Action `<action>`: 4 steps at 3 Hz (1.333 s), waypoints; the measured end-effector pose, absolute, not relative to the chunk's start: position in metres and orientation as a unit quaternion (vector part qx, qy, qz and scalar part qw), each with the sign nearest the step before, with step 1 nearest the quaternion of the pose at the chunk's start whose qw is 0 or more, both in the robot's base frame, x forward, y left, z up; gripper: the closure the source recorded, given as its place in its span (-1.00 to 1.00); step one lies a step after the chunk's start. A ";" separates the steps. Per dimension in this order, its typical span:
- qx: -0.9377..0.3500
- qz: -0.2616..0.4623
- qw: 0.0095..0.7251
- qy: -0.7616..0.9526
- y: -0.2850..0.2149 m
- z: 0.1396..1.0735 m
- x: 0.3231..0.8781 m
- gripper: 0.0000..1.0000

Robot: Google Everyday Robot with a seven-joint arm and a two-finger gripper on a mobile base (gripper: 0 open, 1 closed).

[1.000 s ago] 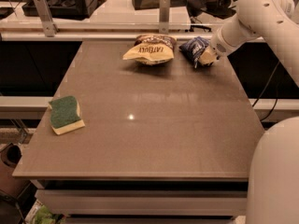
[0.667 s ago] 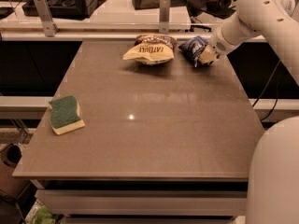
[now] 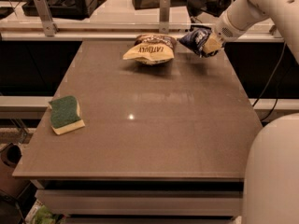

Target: Move blue chip bag near sponge

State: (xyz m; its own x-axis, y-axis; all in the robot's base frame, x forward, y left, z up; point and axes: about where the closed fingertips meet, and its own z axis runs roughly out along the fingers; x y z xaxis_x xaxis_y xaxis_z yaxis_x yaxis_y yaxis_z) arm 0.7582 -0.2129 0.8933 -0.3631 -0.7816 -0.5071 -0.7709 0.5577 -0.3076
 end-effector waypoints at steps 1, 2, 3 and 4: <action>-0.476 -0.013 0.316 0.821 -0.215 0.918 0.747 1.00; -0.492 0.000 0.326 0.807 -0.209 0.937 0.731 1.00; -0.519 0.016 0.327 0.789 -0.191 0.951 0.709 1.00; -0.540 0.033 0.322 0.777 -0.176 0.958 0.680 1.00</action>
Offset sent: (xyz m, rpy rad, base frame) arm -0.0565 0.0135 0.0782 0.0567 -0.0556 0.1453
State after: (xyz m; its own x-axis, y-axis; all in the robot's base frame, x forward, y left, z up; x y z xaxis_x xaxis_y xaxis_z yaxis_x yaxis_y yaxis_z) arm 0.6802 -0.1763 0.9584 -0.2091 -0.8180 -0.5358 -0.8604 0.4143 -0.2967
